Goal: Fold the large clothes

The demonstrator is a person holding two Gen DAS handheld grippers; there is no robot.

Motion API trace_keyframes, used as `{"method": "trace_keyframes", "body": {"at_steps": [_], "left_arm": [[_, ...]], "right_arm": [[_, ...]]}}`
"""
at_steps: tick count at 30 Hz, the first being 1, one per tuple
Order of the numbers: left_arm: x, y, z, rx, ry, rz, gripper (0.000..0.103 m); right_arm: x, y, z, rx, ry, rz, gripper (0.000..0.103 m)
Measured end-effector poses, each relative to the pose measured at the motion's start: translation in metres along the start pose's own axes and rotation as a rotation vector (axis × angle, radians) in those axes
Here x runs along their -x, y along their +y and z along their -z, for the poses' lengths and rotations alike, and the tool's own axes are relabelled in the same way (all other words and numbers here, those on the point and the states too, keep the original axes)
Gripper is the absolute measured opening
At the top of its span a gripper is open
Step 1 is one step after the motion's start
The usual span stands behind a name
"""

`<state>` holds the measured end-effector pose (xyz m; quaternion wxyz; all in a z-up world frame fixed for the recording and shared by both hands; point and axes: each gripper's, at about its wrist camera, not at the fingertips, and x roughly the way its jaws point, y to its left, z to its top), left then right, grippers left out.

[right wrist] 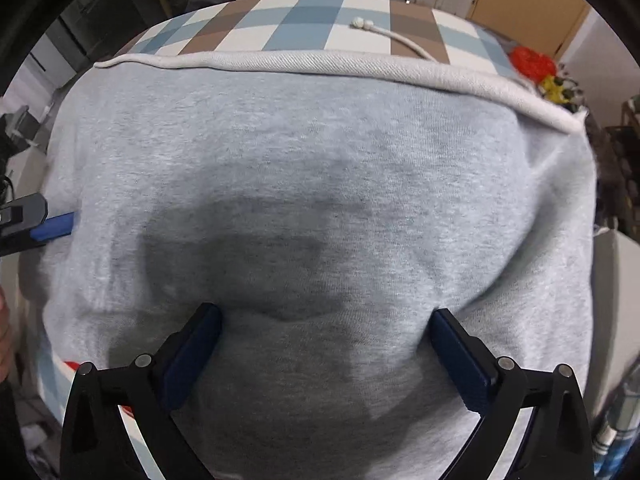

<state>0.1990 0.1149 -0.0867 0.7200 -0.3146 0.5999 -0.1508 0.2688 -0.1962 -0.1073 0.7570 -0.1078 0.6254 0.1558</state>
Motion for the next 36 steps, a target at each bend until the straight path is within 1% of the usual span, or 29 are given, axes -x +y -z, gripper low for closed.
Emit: {"method": "trace_keyframes", "body": {"at_steps": [1, 2, 3, 4, 5, 6, 8, 9, 10, 11, 12, 13, 14, 16, 18, 19, 20, 21, 23, 24, 25, 26, 27, 29, 31, 32, 33, 34, 36], "left_arm": [[0.001, -0.005, -0.003, -0.001, 0.011, 0.021, 0.083], [0.001, -0.012, -0.004, -0.016, 0.016, 0.066, 0.083], [0.001, -0.021, -0.008, -0.024, 0.006, 0.106, 0.083], [0.002, -0.024, -0.012, -0.025, -0.007, 0.115, 0.084], [0.002, -0.027, -0.018, -0.031, -0.021, 0.079, 0.084], [-0.003, -0.027, -0.024, -0.032, -0.026, 0.019, 0.084], [-0.017, -0.019, -0.035, -0.023, -0.020, -0.085, 0.083], [-0.024, -0.016, -0.039, -0.003, -0.016, -0.097, 0.083], [-0.019, -0.014, -0.038, -0.003, -0.030, -0.085, 0.083], [-0.019, -0.013, -0.038, -0.009, -0.044, -0.088, 0.083], [-0.021, -0.012, -0.038, -0.020, -0.046, -0.091, 0.083], [-0.019, -0.011, -0.036, -0.046, -0.057, -0.095, 0.083], [-0.020, -0.012, -0.035, -0.080, -0.054, -0.101, 0.083], [-0.021, -0.016, -0.036, -0.095, -0.044, -0.104, 0.083], [-0.009, -0.012, -0.030, -0.048, -0.040, -0.100, 0.083], [0.000, -0.013, -0.023, -0.030, -0.044, -0.091, 0.083], [0.014, -0.006, -0.013, -0.016, -0.048, -0.081, 0.083], [0.022, -0.003, -0.006, -0.008, -0.045, -0.062, 0.083], [0.034, -0.001, 0.011, 0.000, -0.046, -0.007, 0.084], [0.041, 0.005, 0.022, -0.003, -0.052, 0.007, 0.084], [0.047, 0.008, 0.032, -0.002, -0.059, 0.010, 0.084], [0.052, 0.017, 0.045, 0.007, -0.071, 0.009, 0.084], [0.053, 0.023, 0.054, 0.024, -0.083, 0.013, 0.084], [0.050, 0.037, 0.067, 0.068, -0.095, 0.037, 0.084], [0.042, 0.048, 0.069, 0.093, -0.098, 0.049, 0.084], [0.039, 0.054, 0.069, 0.116, -0.104, 0.041, 0.084], [0.038, 0.059, 0.069, 0.134, -0.108, 0.049, 0.084], [0.037, 0.062, 0.066, 0.144, -0.112, 0.070, 0.084], [0.041, 0.068, 0.062, 0.163, -0.137, 0.107, 0.084]], "right_arm": [[0.005, -0.001, -0.006, 0.003, 0.013, -0.008, 0.103], [0.018, -0.003, -0.013, -0.008, -0.011, -0.026, 0.103], [0.026, -0.007, -0.020, -0.022, -0.054, -0.042, 0.103], [0.042, -0.012, -0.027, -0.046, -0.128, -0.056, 0.103], [0.049, -0.015, -0.032, -0.064, -0.165, -0.048, 0.103], [0.052, -0.017, -0.040, -0.085, -0.189, -0.023, 0.103], [0.044, -0.018, -0.053, -0.100, -0.165, 0.037, 0.103], [0.031, -0.020, -0.059, -0.103, -0.135, 0.076, 0.103], [0.017, -0.021, -0.062, -0.098, -0.111, 0.122, 0.103], [0.001, -0.018, -0.062, -0.077, -0.077, 0.183, 0.103], [-0.017, -0.027, -0.055, -0.054, -0.035, 0.215, 0.103], [-0.027, -0.023, -0.050, -0.046, -0.034, 0.207, 0.102], [-0.024, -0.021, -0.049, -0.071, -0.073, 0.193, 0.103], [-0.023, -0.029, -0.047, -0.099, -0.048, 0.146, 0.103], [-0.015, -0.039, -0.044, -0.129, -0.045, 0.088, 0.102], [0.000, -0.045, -0.036, -0.168, -0.089, 0.061, 0.102], [0.020, -0.048, -0.023, -0.196, -0.155, 0.015, 0.102], [0.038, -0.049, -0.011, -0.204, -0.200, -0.022, 0.102], [0.081, -0.048, 0.027, -0.228, -0.363, -0.154, 0.103], [0.098, -0.046, 0.043, -0.242, -0.420, -0.214, 0.103], [0.113, -0.047, 0.072, -0.268, -0.494, -0.321, 0.103], [0.124, -0.044, 0.089, -0.283, -0.519, -0.374, 0.103], [0.131, -0.043, 0.116, -0.315, -0.542, -0.459, 0.103], [0.123, -0.047, 0.153, -0.387, -0.550, -0.542, 0.103], [0.104, -0.054, 0.175, -0.488, -0.528, -0.592, 0.103], [0.088, -0.060, 0.183, -0.557, -0.493, -0.619, 0.103], [0.077, -0.065, 0.182, -0.593, -0.455, -0.632, 0.103], [0.060, -0.071, 0.185, -0.654, -0.393, -0.652, 0.103], [0.036, -0.082, 0.186, -0.728, -0.357, -0.725, 0.103]]}}
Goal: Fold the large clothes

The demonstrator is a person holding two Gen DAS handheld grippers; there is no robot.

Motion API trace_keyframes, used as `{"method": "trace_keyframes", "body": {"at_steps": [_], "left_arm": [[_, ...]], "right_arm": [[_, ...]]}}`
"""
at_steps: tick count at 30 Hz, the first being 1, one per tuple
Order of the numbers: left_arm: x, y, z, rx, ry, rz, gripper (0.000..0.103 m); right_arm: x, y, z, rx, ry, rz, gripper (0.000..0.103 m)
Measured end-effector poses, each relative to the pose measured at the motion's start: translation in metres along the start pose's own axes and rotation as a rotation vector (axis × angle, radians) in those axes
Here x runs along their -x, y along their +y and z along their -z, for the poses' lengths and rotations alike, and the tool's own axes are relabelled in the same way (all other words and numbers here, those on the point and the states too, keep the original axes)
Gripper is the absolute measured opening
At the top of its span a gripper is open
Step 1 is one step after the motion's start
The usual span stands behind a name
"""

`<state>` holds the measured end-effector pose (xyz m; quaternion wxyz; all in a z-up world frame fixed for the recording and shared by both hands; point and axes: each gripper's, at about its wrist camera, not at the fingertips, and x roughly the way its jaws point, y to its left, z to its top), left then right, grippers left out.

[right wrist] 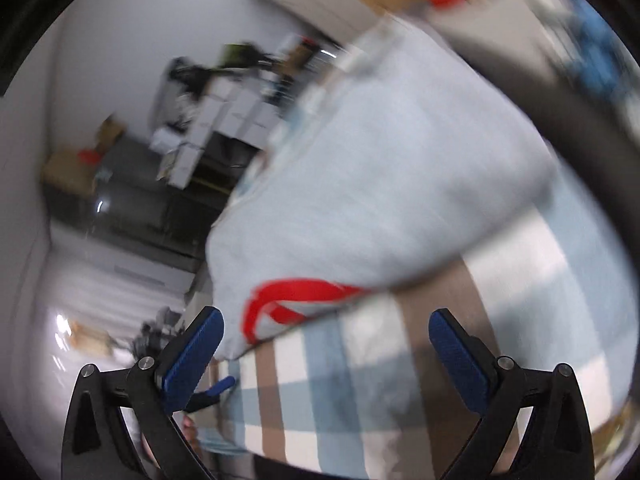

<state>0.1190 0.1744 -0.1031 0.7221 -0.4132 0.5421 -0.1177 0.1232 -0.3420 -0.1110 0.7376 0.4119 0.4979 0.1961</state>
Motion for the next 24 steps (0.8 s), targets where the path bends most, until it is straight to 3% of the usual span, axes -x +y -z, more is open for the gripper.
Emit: {"method": "trace_keyframes", "body": {"at_steps": [4, 5, 9, 14, 18, 21, 22, 23, 24], "left_arm": [[-0.006, 0.013, -0.010, 0.073, -0.017, 0.088, 0.084], [-0.008, 0.015, -0.011, 0.088, -0.030, 0.077, 0.084], [-0.005, 0.013, -0.020, 0.087, -0.077, 0.053, 0.084], [0.001, 0.015, -0.035, 0.073, -0.101, 0.050, 0.084], [0.001, 0.023, -0.043, 0.119, -0.130, 0.115, 0.084], [0.005, 0.028, -0.043, 0.143, -0.159, 0.152, 0.084], [0.004, 0.026, -0.043, 0.136, -0.167, 0.150, 0.084], [0.004, 0.024, -0.041, 0.129, -0.177, 0.155, 0.084], [0.005, 0.025, -0.040, 0.125, -0.189, 0.159, 0.082]], "right_arm": [[-0.011, -0.020, -0.010, -0.180, 0.006, -0.153, 0.103], [-0.017, -0.022, -0.015, -0.211, 0.011, -0.167, 0.103], [-0.038, -0.025, -0.030, -0.245, 0.019, -0.070, 0.103], [-0.046, -0.011, -0.050, -0.213, -0.052, 0.005, 0.103], [-0.046, -0.006, -0.062, -0.188, -0.221, 0.048, 0.103], [-0.055, 0.003, -0.065, -0.158, -0.280, 0.080, 0.103], [-0.059, 0.009, -0.065, -0.132, -0.288, 0.111, 0.093], [-0.064, 0.014, -0.064, -0.107, -0.293, 0.147, 0.074], [-0.062, 0.014, -0.063, -0.097, -0.294, 0.161, 0.065]]}}
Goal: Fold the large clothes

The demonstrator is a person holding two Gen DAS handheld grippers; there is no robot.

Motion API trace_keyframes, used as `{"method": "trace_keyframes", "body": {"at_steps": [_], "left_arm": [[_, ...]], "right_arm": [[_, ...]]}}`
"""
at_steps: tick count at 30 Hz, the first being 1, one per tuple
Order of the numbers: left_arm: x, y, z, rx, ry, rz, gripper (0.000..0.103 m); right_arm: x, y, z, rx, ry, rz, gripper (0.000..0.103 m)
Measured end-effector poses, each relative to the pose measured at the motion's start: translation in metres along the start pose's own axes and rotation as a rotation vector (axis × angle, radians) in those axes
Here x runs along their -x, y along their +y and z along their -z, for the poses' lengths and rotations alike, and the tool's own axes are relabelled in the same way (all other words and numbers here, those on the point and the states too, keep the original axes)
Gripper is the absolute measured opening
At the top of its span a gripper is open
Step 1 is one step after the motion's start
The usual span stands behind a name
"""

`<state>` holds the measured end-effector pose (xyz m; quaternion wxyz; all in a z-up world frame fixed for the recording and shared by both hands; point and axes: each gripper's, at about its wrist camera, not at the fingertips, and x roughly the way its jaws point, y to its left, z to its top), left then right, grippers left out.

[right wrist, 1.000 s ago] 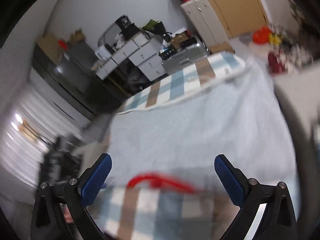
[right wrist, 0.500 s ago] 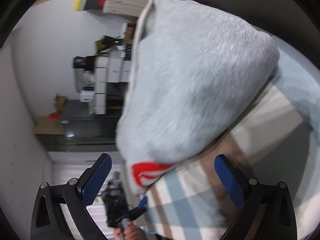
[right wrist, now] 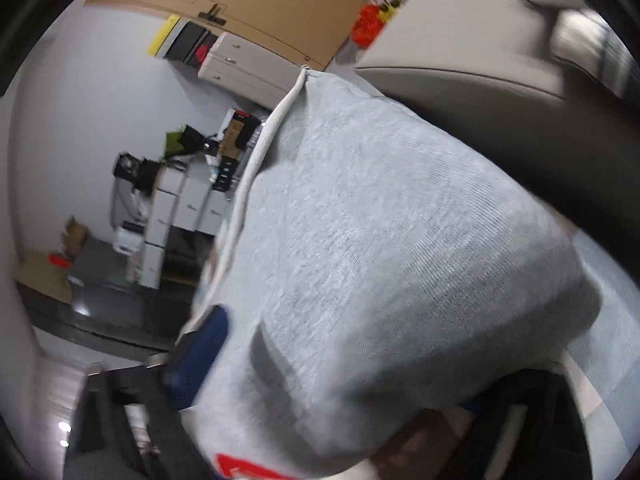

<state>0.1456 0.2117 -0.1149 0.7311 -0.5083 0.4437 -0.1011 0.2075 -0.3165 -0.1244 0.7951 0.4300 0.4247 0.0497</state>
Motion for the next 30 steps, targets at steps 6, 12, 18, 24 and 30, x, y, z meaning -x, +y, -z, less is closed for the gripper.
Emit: {"method": "trace_keyframes", "body": {"at_steps": [6, 12, 18, 24, 30], "left_arm": [[0.014, 0.014, 0.025, 0.044, -0.006, 0.043, 0.075], [0.021, 0.014, 0.036, 0.044, -0.032, 0.000, 0.076], [-0.016, -0.013, 0.018, 0.004, -0.046, -0.072, 0.095], [-0.032, -0.007, 0.013, 0.178, -0.031, 0.098, 0.098], [-0.012, -0.032, 0.001, 0.028, -0.058, 0.148, 0.098]], "right_arm": [[0.013, -0.003, 0.003, 0.032, -0.023, -0.052, 0.042], [0.022, -0.011, 0.001, 0.048, -0.003, -0.091, 0.042], [0.028, -0.019, 0.003, 0.048, 0.006, -0.094, 0.044], [0.030, -0.023, 0.004, 0.071, 0.019, -0.088, 0.044], [0.030, -0.021, 0.005, 0.113, 0.034, -0.089, 0.044]]}}
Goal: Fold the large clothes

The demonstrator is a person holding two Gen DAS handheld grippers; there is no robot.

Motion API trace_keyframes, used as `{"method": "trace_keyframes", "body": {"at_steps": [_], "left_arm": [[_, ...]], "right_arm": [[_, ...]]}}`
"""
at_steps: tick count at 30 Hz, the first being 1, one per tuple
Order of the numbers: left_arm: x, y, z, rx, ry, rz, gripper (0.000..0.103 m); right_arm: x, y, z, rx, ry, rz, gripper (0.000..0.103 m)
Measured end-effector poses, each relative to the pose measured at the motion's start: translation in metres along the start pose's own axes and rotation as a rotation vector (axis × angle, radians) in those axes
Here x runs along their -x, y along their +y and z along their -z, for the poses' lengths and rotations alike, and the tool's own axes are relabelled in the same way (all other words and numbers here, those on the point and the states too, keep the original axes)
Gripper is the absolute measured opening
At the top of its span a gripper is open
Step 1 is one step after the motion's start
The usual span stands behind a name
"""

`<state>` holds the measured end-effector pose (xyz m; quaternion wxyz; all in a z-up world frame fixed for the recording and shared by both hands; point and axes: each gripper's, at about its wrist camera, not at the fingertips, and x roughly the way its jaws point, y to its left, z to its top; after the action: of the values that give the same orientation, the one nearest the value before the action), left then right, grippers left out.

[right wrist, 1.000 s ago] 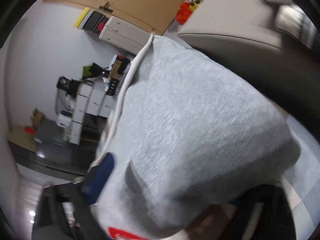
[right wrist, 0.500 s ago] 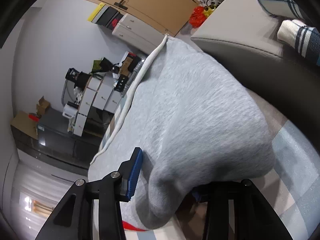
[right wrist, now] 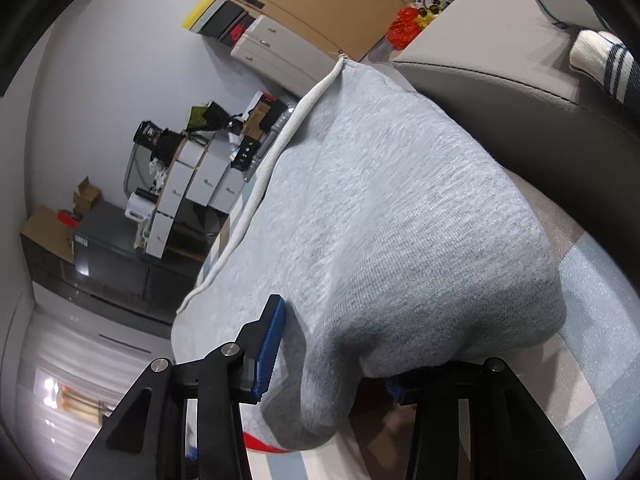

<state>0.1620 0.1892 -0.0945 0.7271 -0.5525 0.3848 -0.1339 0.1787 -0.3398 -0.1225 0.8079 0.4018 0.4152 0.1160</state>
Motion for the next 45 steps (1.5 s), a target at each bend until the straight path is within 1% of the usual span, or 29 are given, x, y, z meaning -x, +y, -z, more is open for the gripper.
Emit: {"method": "trace_keyframes", "body": {"at_steps": [2, 4, 5, 6, 7, 8, 9, 10, 12, 13, 14, 16, 18, 19, 20, 21, 22, 23, 25, 28, 29, 30, 35, 38, 40, 42, 45], "left_arm": [[0.006, -0.010, 0.001, -0.083, -0.010, 0.011, 0.098], [0.009, -0.013, 0.007, -0.179, -0.009, -0.022, 0.098], [0.012, -0.011, 0.012, -0.220, -0.010, -0.026, 0.098], [0.015, -0.010, 0.015, -0.251, -0.020, -0.037, 0.098], [0.015, -0.008, 0.016, -0.266, -0.028, -0.051, 0.098], [0.016, -0.003, 0.014, -0.266, -0.033, -0.078, 0.098], [0.017, 0.003, 0.010, -0.243, -0.039, -0.090, 0.098], [0.019, 0.011, 0.007, -0.208, -0.048, -0.094, 0.098], [0.020, 0.023, -0.005, -0.119, -0.066, -0.128, 0.098], [0.021, 0.026, -0.010, -0.095, -0.071, -0.132, 0.098], [0.022, 0.025, -0.012, -0.106, -0.080, -0.129, 0.098], [0.018, 0.018, -0.014, -0.121, -0.066, -0.154, 0.098], [0.021, 0.020, -0.014, -0.089, -0.090, -0.141, 0.094], [0.024, 0.023, -0.015, -0.068, -0.106, -0.137, 0.078], [0.027, 0.026, -0.014, -0.048, -0.120, -0.148, 0.046], [0.029, 0.030, -0.014, -0.034, -0.122, -0.166, 0.029], [0.030, 0.035, -0.015, -0.025, -0.120, -0.176, 0.004], [0.032, 0.039, -0.015, -0.017, -0.119, -0.153, 0.005], [0.035, 0.046, -0.013, 0.003, -0.118, -0.133, 0.003], [0.039, 0.041, -0.005, -0.021, -0.132, -0.160, 0.003], [0.039, 0.038, -0.002, -0.036, -0.133, -0.176, 0.003], [0.039, 0.035, -0.001, -0.043, -0.133, -0.177, 0.003], [0.046, 0.028, 0.003, -0.069, -0.120, -0.163, 0.002], [0.052, 0.024, 0.006, -0.086, -0.118, -0.157, 0.002], [0.054, 0.022, 0.010, -0.110, -0.113, -0.167, 0.002], [0.054, 0.021, 0.017, -0.135, -0.099, -0.174, 0.002], [0.054, 0.019, 0.029, -0.169, -0.059, -0.165, 0.002]], "right_arm": [[0.000, 0.000, 0.002, 0.031, -0.003, 0.005, 0.044], [-0.002, 0.002, 0.003, 0.058, 0.009, 0.003, 0.044], [-0.003, 0.005, 0.004, 0.087, 0.015, 0.011, 0.044], [-0.003, 0.011, 0.006, 0.147, 0.011, 0.036, 0.044], [-0.003, 0.015, 0.007, 0.184, 0.007, 0.050, 0.044], [-0.003, 0.018, 0.008, 0.210, 0.005, 0.055, 0.044], [-0.003, 0.017, 0.007, 0.205, 0.006, 0.051, 0.044], [-0.003, 0.015, 0.005, 0.183, 0.012, 0.043, 0.044], [-0.005, 0.006, 0.000, 0.114, 0.024, 0.017, 0.044], [-0.006, 0.002, -0.004, 0.086, 0.025, 0.017, 0.040], [-0.007, 0.002, -0.004, 0.101, 0.027, 0.038, 0.032], [-0.007, 0.010, -0.002, 0.165, 0.017, 0.062, 0.027], [-0.004, 0.012, 0.001, 0.176, -0.003, 0.072, 0.022], [-0.001, 0.009, 0.001, 0.154, -0.012, 0.062, 0.018], [0.001, 0.005, 0.001, 0.129, -0.021, 0.044, 0.016], [0.003, 0.003, 0.002, 0.116, -0.027, 0.037, 0.015], [0.007, 0.000, 0.004, 0.109, -0.041, 0.033, 0.014], [0.011, 0.001, 0.006, 0.121, -0.059, 0.042, 0.012], [0.017, 0.007, 0.011, 0.162, -0.096, 0.070, 0.011], [0.025, 0.024, 0.021, 0.268, -0.142, 0.158, 0.010], [0.025, 0.029, 0.025, 0.305, -0.143, 0.196, 0.010], [0.025, 0.032, 0.026, 0.322, -0.140, 0.214, 0.010], [0.031, 0.037, 0.027, 0.363, -0.127, 0.250, 0.009], [0.034, 0.043, 0.035, 0.445, -0.124, 0.303, 0.009], [0.039, 0.046, 0.040, 0.485, -0.125, 0.325, 0.009], [0.045, 0.044, 0.043, 0.498, -0.125, 0.333, 0.009], [0.055, 0.036, 0.044, 0.476, -0.117, 0.336, 0.009]]}}
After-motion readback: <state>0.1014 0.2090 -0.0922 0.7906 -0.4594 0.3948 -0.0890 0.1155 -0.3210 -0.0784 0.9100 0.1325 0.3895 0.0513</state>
